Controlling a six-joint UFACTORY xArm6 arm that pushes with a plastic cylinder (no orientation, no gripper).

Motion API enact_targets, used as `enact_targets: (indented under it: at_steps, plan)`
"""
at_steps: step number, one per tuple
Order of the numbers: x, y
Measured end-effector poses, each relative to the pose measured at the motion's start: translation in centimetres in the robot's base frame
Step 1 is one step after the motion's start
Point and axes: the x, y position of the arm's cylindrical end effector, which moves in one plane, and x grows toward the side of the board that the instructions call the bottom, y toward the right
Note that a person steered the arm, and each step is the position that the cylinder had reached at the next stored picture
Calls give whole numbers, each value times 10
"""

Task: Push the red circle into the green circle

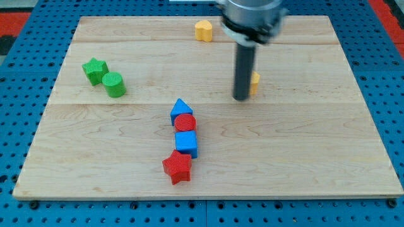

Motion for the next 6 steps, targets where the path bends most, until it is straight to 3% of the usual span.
enact_targets:
  at_steps: [1, 2, 4, 6]
  plan:
    - [61, -20]
    - [67, -69]
    - [66, -144]
    - [32, -147]
